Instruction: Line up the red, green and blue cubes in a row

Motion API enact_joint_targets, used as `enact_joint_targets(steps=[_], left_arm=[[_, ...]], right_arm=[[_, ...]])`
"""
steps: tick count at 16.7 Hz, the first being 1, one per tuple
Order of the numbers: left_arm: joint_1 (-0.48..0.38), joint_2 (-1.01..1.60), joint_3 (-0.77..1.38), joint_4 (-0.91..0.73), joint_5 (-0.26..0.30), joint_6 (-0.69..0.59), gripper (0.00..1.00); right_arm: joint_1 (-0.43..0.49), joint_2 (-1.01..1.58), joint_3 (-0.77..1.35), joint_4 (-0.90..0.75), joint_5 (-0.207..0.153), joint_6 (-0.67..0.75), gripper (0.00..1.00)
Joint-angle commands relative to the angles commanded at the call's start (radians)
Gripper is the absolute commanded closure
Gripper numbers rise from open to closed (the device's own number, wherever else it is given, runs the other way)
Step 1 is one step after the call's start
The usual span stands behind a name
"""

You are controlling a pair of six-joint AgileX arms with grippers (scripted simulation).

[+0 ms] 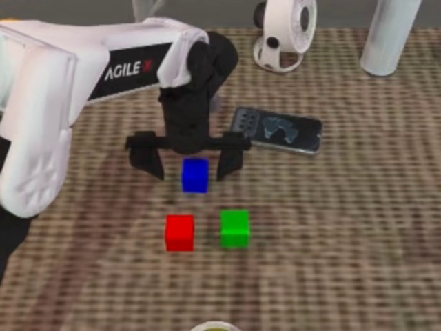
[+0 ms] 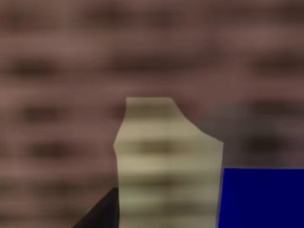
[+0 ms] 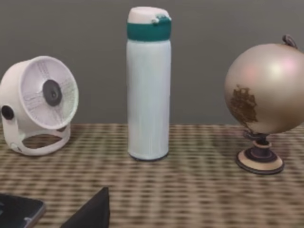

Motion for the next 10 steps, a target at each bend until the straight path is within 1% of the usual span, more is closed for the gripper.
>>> enact_joint_targets(steps=[9,10], left_arm=[[0.000,0.000,0.000,0.000,0.000,0.000,0.98],[0.000,0.000,0.000,0.000,0.000,0.000,1.00]], right_arm=[[0.000,0.000,0.000,0.000,0.000,0.000,0.00],[0.000,0.000,0.000,0.000,0.000,0.000,0.00]])
